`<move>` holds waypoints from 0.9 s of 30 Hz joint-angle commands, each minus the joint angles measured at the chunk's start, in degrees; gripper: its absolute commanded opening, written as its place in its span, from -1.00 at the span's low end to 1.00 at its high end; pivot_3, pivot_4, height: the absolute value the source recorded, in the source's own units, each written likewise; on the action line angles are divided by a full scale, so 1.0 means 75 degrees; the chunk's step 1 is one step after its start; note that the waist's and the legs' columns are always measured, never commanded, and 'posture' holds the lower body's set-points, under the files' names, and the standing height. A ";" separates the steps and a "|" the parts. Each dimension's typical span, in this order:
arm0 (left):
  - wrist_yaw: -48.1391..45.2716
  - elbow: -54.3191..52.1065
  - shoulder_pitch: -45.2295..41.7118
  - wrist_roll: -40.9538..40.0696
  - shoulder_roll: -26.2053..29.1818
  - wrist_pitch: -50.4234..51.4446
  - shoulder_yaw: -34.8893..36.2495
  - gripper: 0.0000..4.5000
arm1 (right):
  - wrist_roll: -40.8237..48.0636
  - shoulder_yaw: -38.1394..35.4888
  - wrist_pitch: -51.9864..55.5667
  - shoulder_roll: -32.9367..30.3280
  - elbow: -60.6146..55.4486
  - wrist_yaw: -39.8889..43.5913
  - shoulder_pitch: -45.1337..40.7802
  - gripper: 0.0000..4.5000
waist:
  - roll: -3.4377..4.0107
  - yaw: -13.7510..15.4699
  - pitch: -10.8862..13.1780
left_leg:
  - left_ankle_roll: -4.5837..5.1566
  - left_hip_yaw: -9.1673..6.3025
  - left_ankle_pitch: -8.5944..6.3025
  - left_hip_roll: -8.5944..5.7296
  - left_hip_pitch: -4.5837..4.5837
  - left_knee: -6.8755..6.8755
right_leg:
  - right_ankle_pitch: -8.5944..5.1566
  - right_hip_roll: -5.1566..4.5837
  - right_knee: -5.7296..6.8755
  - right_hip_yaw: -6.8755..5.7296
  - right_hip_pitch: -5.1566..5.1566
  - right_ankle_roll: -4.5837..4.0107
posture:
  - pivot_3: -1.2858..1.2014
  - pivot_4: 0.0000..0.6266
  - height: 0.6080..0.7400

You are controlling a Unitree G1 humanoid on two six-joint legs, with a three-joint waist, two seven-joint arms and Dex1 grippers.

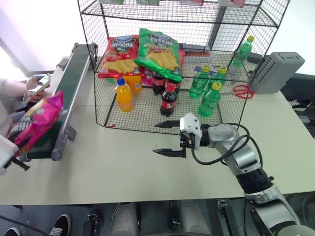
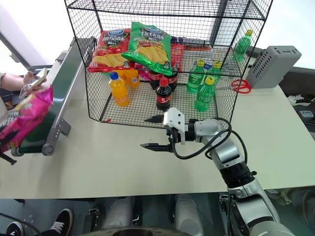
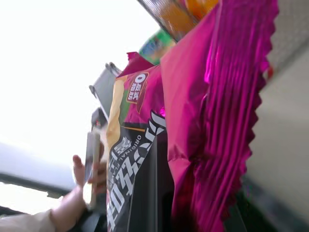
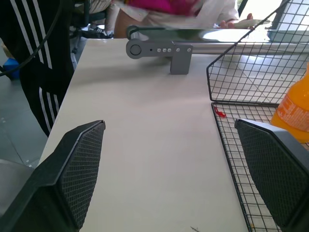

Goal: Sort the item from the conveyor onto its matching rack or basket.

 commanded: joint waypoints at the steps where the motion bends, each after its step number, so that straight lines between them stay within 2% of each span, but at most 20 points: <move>1: -0.0590 -0.1251 0.0163 -0.2324 0.0063 0.1822 0.0985 -0.98 | 0.0008 -0.0295 -0.0269 -0.0068 0.0084 0.0060 -0.0179 1.00 | 0.0002 -0.0006 0.0001 | 0.0000 0.0000 0.0000 0.0000 0.0002 0.0000 | 0.0000 0.0000 0.0001 0.0000 0.0000 0.0000 | 0.03 -0.52 1.00; 3: -0.0508 -0.1819 0.0314 -0.3686 0.0119 0.3207 0.1353 -0.98 | 0.0106 -0.0395 -0.0239 -0.0058 0.0158 0.0080 -0.0211 1.00 | 0.0002 0.0002 0.0001 | 0.0000 -0.0004 0.0000 0.0000 0.0003 0.0000 | 0.0000 0.0003 0.0005 0.0000 0.0000 0.0000 | 0.03 -0.52 1.00; 4: -0.0768 -0.1995 0.0441 -0.4028 0.0088 0.3600 0.1465 -0.98 | 0.0209 -0.0438 -0.0124 -0.0087 0.0137 0.0153 -0.0211 1.00 | 0.0002 0.0001 0.0001 | 0.0000 -0.0005 0.0000 0.0000 0.0004 0.0000 | 0.0000 0.0004 0.0006 0.0000 0.0001 0.0000 | 0.03 -0.52 1.00; 7: -0.1101 -0.2801 0.0974 -0.6211 0.0167 0.5576 0.1520 -0.98 | 0.1511 -0.0683 0.1452 -0.0485 -0.0522 0.0819 -0.0064 1.00 | 0.0008 0.0006 0.0005 | 0.0000 -0.0005 0.0000 -0.0002 0.0011 0.0000 | -0.0001 0.0005 0.0006 0.0004 0.0007 -0.0001 | 0.03 -0.52 1.00; 9: -0.1084 -0.3350 0.0893 -0.7086 0.0256 0.6302 0.1186 -0.98 | 0.2344 -0.0723 0.2645 -0.0941 -0.0913 0.1286 0.0038 1.00 | 0.0011 0.0066 0.0007 | 0.0000 -0.0007 0.0000 -0.0003 0.0009 0.0000 | -0.0001 -0.0001 0.0004 0.0007 0.0008 -0.0001 | 0.03 -0.52 1.00; 10: -0.0981 -0.3501 0.0781 -0.7713 0.0371 0.6753 0.0895 -0.98 | 0.2667 -0.0806 0.3088 -0.1063 -0.0971 0.1336 0.0027 1.00 | 0.0007 0.0079 0.0004 | 0.0000 -0.0014 0.0000 -0.0004 0.0010 0.0000 | -0.0002 0.0000 0.0001 0.0004 0.0014 -0.0002 | 0.03 -0.52 1.00; 12: -0.0870 -0.3685 0.0280 -0.8296 0.0385 0.7220 0.0174 -0.98 | 0.3221 -0.1079 0.3820 -0.1149 -0.0919 0.1220 -0.0047 1.00 | 0.0009 0.0090 0.0005 | 0.0000 -0.0019 0.0000 -0.0008 0.0026 0.0002 | -0.0004 0.0001 -0.0001 0.0004 0.0032 -0.0005 | 0.03 -0.52 1.00; 15: -0.0692 -0.3699 -0.0327 -0.9041 0.0493 0.7812 -0.0327 -0.98 | 0.3499 -0.1204 0.4271 -0.1336 -0.0941 0.1371 -0.0020 1.00 | 0.0012 0.0039 0.0007 | -0.0001 -0.0015 0.0000 -0.0010 0.0044 0.0002 | -0.0014 0.0007 -0.0002 0.0011 0.0045 -0.0026 | 0.03 -0.52 1.00; 17: -0.0392 -0.3479 -0.1276 -0.9963 0.0368 0.7983 -0.1042 -0.98 | 0.3930 -0.1351 0.4816 -0.1493 -0.0936 0.1525 0.0013 1.00 | 0.0019 0.0035 0.0011 | 0.0000 -0.0009 0.0000 -0.0009 0.0054 -0.0001 | -0.0006 0.0015 0.0003 0.0024 0.0043 -0.0012 | 0.03 -0.52 1.00; 19: -0.0099 -0.3282 -0.1956 -1.0401 0.0170 0.8108 -0.1554 -0.98 | 0.4076 -0.1485 0.4919 -0.1491 -0.0932 0.1555 0.0038 1.00 | 0.0019 0.0041 0.0010 | 0.0000 -0.0012 0.0000 -0.0010 0.0055 -0.0003 | -0.0006 0.0019 0.0012 0.0025 0.0041 -0.0012 | 0.03 -0.52 1.00; 23: -0.0195 -0.2954 -0.2845 -0.9926 -0.0212 0.8564 -0.2438 -0.98 | 0.5095 -0.1919 0.5883 -0.1547 -0.1245 0.1477 -0.0100 1.00 | 0.0021 0.0042 0.0011 | 0.0000 -0.0006 0.0000 -0.0013 0.0056 -0.0003 | -0.0005 0.0022 0.0011 0.0033 0.0040 -0.0009 | 0.03 -0.52 1.00; 27: -0.0252 -0.2585 -0.3550 -0.9694 -0.0591 0.8860 -0.2921 -0.98 | 0.5473 -0.2006 0.6137 -0.1370 -0.1737 0.1188 -0.0064 1.00 | 0.0017 0.0060 0.0009 | 0.0000 -0.0008 0.0000 -0.0013 0.0055 -0.0003 | -0.0005 0.0023 0.0010 0.0032 0.0041 -0.0009 | 0.03 -0.52 1.00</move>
